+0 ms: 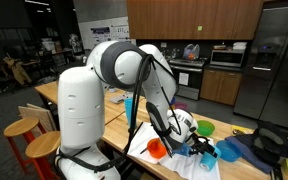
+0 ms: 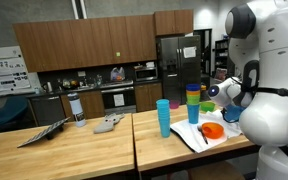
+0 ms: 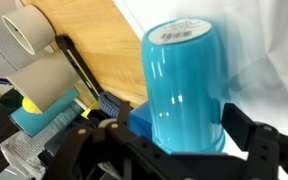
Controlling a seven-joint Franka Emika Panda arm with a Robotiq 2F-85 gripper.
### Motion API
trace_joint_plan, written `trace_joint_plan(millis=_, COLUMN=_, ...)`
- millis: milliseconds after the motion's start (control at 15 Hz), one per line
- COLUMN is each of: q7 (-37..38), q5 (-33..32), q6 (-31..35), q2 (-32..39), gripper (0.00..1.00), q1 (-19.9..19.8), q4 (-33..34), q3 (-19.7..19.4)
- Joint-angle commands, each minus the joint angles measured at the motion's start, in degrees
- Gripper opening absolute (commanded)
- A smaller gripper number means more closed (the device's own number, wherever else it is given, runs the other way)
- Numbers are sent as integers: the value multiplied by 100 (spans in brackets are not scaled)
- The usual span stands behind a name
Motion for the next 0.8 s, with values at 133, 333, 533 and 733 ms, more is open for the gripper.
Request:
trace_joint_plan(millis=133, q7=-37, q5=8, q6=-51, q2=-26, gripper=98, q1=-276, q4=-6, q3=285)
trace_joint_plan(millis=333, q7=-557, q5=810, q6=598, q2=-10, gripper=100, q1=-809, q4=40, q3=100)
trace_joint_plan(millis=533, q7=-1324, q5=1805, q6=1165, q2=-172, gripper=100, q1=-1323, q4=-43, q3=-118)
trace_joint_plan(millis=733, q7=-1840, q5=2401, q6=1595, q2=-316, gripper=100, q1=-1681, q4=-7, q3=-351)
